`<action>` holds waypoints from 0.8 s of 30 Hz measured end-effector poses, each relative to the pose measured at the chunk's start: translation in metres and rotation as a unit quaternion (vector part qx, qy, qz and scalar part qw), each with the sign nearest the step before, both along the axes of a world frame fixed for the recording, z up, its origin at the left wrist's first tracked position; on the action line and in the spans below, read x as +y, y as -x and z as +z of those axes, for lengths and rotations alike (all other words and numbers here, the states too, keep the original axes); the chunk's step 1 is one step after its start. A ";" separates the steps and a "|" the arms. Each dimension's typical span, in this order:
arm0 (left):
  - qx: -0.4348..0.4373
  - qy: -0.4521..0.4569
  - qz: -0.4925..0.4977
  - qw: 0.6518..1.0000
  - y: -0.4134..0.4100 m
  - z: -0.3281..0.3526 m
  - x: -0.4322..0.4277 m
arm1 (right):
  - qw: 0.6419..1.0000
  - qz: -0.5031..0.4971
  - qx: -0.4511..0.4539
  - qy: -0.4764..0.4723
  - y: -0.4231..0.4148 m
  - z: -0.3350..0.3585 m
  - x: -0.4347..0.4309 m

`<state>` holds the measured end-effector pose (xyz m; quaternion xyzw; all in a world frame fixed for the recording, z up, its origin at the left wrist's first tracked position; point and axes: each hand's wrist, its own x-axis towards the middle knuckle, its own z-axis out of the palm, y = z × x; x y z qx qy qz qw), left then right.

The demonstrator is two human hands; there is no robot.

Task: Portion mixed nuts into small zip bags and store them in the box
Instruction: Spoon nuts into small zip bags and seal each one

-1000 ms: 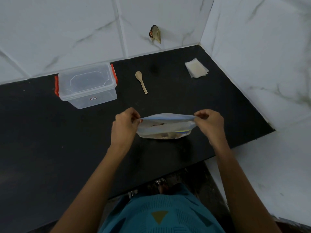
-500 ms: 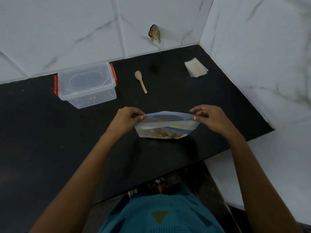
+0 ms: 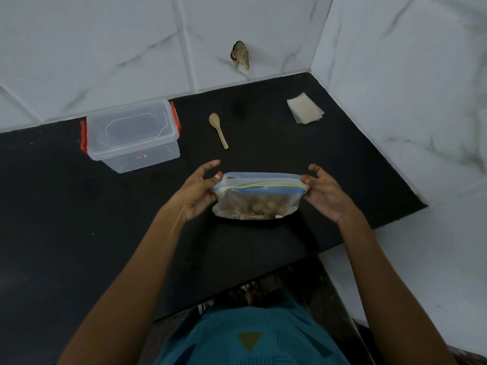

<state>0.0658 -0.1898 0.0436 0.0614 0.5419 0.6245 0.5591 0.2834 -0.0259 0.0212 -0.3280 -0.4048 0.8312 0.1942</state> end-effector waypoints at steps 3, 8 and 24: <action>-0.072 -0.052 0.032 0.996 -0.005 0.003 -0.001 | 0.997 -0.038 0.046 0.058 0.002 -0.004 -0.001; -0.114 -0.037 0.030 0.992 -0.005 0.002 -0.005 | 0.995 -0.060 0.030 0.077 0.006 -0.001 -0.004; 0.231 0.213 -0.074 0.946 -0.016 -0.007 -0.010 | 0.868 -0.063 -0.414 -0.268 0.010 0.020 -0.033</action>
